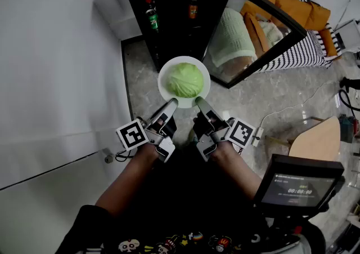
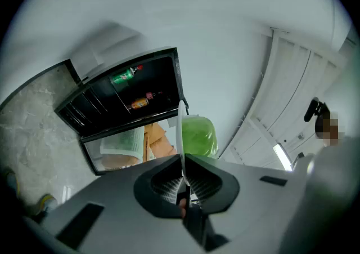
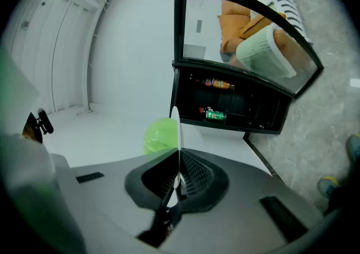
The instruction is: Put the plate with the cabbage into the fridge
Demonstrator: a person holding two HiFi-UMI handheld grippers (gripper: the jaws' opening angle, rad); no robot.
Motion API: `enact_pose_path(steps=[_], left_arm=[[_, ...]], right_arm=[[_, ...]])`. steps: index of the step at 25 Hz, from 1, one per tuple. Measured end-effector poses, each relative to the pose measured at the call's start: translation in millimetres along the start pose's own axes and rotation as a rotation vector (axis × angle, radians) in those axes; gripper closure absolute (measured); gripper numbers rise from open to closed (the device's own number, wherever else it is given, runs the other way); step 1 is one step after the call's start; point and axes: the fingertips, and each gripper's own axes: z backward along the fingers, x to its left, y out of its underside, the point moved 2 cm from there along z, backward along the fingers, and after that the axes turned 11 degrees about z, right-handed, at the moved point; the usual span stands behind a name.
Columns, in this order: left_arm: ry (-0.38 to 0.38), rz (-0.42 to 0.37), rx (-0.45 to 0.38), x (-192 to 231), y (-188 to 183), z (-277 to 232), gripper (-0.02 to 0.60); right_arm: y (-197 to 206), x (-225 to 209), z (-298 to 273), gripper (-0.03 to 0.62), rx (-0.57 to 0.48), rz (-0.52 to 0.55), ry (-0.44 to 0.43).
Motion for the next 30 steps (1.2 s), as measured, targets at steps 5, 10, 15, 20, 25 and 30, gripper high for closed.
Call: enact_pose_path(steps=[5,10,15,20,25,30], left_arm=[[-0.005,-0.001,0.001,0.7,0.0,0.5,0.561],[-0.004,0.003,0.004,-0.2,0.3,-0.7,0.562],[-0.006,0.01,0.005,2.1,1.0,-0.1,0.561],[0.0,0.01,-0.001,4.7,-0.2,0.9,0.561],[0.004,0.016,-0.03,6.9,1.2,4.1,0.561],[0.001,0.028,-0.086,12.3,6.6,17.3,0.561]], right_arm=[[0.7,-0.7,-0.1,0.579,-0.001,-0.003,-0.006],[-0.3,-0.1,-0.1,0.579,-0.006,0.001,-0.004],[1.5,-2.6,0.6,0.579,-0.005,0.001,0.014],[3.2,-4.9,-0.5,0.579,0.007,-0.001,0.016],[5.0,-5.9,-1.6,0.579,0.037,0.002,0.012],[14.1,-6.0,-0.8,0.579,0.094,0.016,-0.007]])
